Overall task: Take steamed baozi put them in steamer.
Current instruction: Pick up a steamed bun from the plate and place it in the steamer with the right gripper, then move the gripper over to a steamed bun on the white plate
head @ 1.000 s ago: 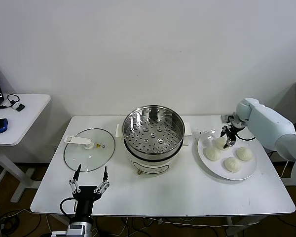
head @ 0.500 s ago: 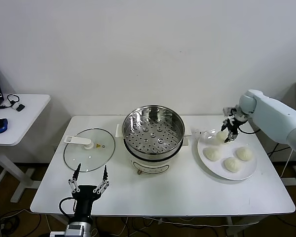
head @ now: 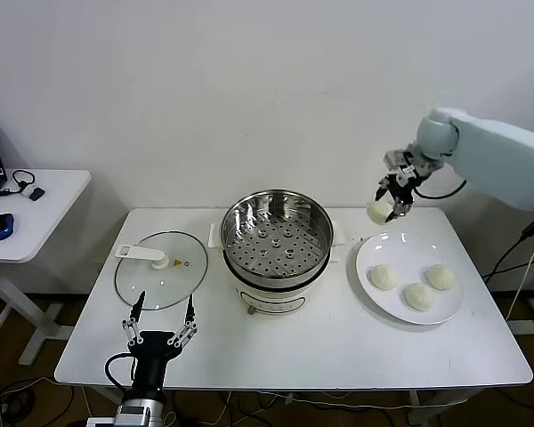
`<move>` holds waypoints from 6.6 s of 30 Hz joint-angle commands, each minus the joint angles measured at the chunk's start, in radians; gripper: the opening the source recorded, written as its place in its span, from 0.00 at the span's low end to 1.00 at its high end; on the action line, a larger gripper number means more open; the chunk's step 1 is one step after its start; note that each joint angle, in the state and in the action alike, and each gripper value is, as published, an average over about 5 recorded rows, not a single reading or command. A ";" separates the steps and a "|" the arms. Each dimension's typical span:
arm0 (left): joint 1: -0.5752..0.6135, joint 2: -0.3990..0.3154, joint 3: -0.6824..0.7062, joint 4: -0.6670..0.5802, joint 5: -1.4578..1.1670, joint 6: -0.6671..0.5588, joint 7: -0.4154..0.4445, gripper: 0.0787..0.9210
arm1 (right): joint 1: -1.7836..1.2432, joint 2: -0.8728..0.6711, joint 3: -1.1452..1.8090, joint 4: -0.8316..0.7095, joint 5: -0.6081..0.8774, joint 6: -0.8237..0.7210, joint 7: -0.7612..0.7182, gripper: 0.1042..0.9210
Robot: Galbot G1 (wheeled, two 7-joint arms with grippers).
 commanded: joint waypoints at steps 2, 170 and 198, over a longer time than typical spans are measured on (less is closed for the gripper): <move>0.005 -0.005 0.007 -0.011 0.006 -0.001 -0.002 0.88 | 0.252 0.060 -0.116 0.263 0.092 0.093 0.010 0.67; -0.016 -0.020 -0.035 0.033 -0.011 -0.002 -0.006 0.88 | -0.413 -0.047 0.070 -0.090 -0.011 -0.230 0.139 0.88; -0.012 -0.021 -0.037 0.020 -0.012 -0.004 -0.003 0.88 | -0.423 -0.012 0.114 -0.106 -0.044 -0.224 0.145 0.63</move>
